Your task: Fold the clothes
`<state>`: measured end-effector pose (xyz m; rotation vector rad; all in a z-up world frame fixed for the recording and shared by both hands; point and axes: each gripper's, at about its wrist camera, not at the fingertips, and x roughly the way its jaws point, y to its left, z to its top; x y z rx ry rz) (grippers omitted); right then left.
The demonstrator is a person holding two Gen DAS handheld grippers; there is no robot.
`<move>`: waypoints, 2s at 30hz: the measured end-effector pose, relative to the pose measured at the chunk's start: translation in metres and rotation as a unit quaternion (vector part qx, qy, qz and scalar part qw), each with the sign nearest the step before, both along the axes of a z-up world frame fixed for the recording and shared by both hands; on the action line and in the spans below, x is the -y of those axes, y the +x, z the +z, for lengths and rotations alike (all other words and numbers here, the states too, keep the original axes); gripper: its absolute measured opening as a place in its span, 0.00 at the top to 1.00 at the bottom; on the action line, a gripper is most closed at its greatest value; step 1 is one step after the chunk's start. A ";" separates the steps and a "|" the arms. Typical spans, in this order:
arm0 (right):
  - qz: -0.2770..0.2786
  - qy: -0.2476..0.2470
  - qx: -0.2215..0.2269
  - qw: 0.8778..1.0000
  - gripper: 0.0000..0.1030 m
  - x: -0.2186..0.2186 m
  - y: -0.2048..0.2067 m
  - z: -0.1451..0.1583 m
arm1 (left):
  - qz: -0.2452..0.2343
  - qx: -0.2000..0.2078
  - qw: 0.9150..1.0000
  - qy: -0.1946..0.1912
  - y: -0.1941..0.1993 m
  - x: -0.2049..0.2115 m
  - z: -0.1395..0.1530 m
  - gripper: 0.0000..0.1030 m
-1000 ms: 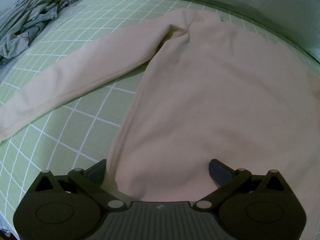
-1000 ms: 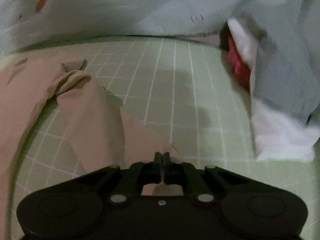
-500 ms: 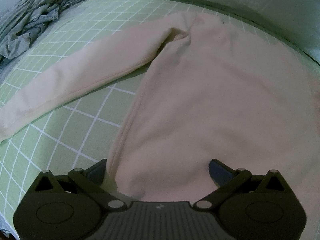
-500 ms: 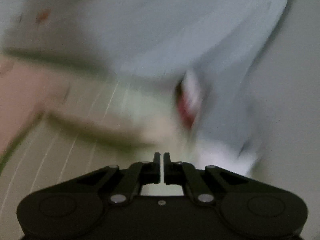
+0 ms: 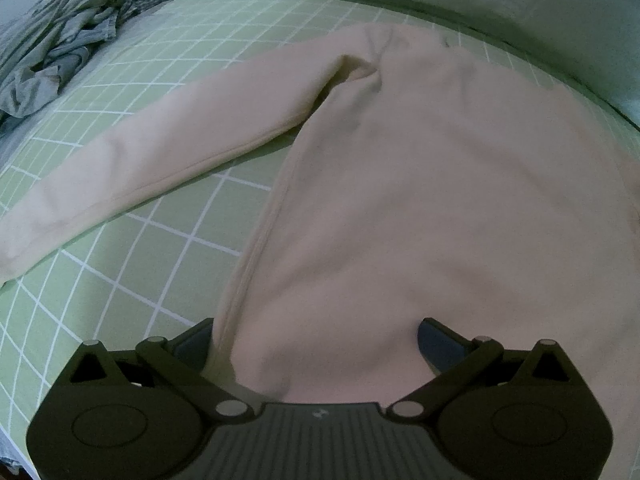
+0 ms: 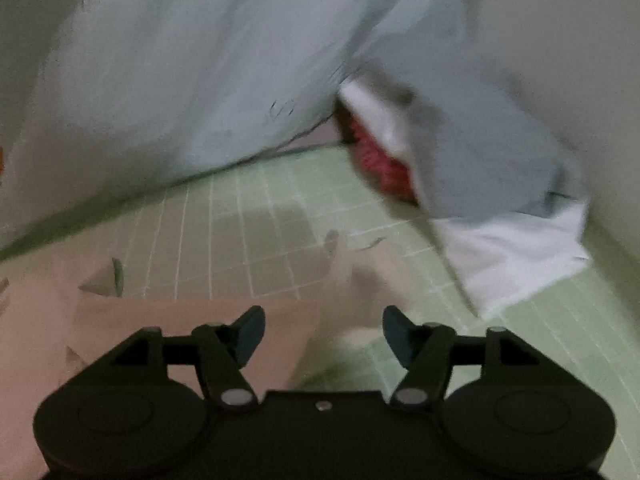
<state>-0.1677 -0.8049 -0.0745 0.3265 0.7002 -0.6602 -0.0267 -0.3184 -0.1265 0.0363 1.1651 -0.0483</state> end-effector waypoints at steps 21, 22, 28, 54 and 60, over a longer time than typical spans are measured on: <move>-0.245 0.083 0.044 0.965 0.45 0.002 -0.133 -0.032 | -0.003 0.002 1.000 0.000 0.001 0.002 0.000 0.00; -0.256 0.085 0.048 0.962 0.41 0.007 -0.132 -0.032 | -0.002 0.003 1.000 0.000 0.001 0.002 0.000 0.00; -0.266 0.083 0.033 0.960 0.53 0.029 -0.122 -0.034 | 0.002 0.009 1.000 -0.001 -0.001 0.003 -0.001 0.00; -0.202 0.069 -0.045 0.976 0.93 -0.167 -0.177 -0.026 | 0.060 0.042 0.997 -0.013 -0.029 -0.157 0.045 0.00; -0.256 0.063 -0.050 0.963 0.44 -0.202 -0.173 -0.020 | 0.111 0.040 0.993 -0.018 -0.012 -0.233 0.039 0.00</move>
